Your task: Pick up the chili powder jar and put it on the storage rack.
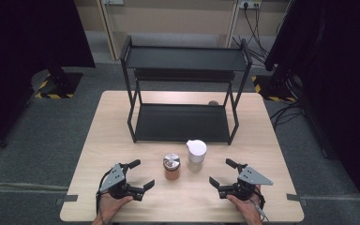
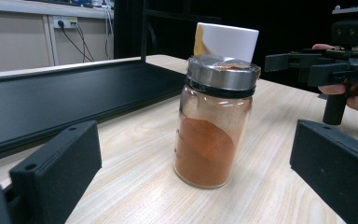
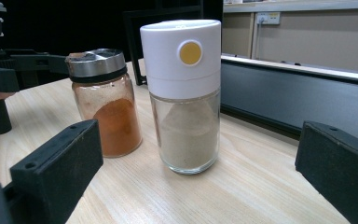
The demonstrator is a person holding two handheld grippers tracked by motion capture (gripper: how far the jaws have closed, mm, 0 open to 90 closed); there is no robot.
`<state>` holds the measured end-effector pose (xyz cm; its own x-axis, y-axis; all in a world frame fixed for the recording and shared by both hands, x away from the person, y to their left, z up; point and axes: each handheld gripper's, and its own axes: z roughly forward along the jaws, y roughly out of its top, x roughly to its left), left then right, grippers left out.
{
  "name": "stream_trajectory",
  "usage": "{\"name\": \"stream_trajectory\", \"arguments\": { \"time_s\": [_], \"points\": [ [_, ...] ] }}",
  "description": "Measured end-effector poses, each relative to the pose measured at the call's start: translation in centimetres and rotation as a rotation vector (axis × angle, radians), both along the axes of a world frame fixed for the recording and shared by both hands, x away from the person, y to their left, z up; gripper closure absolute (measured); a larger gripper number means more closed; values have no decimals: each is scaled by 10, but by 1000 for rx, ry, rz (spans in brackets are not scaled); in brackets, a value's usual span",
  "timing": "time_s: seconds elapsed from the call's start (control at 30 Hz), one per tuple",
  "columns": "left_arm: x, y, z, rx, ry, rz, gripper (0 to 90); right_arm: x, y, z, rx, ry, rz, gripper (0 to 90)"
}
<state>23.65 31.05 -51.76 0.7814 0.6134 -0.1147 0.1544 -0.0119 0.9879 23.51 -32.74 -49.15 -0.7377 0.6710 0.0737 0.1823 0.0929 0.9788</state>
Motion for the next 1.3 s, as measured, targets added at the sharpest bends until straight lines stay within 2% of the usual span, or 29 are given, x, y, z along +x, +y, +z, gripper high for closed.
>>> {"name": "stream_trajectory", "arguments": {
  "time_s": [0.6, 0.67, 1.2, 1.3],
  "points": [
    [4, -9, 3, 24, -18, -5, 15, 1, 1, -1, 5, 12, -10, 10],
    [4, -10, 4, 36, -23, -6, 15, 1, 0, -2, 14, 14, -12, 10],
    [15, -35, 12, 67, -31, -44, 15, 2, 1, -3, 21, 13, -12, 10],
    [19, -44, 13, 95, -27, -52, 17, 3, 1, -3, 18, 16, -8, 10]
  ]
}}
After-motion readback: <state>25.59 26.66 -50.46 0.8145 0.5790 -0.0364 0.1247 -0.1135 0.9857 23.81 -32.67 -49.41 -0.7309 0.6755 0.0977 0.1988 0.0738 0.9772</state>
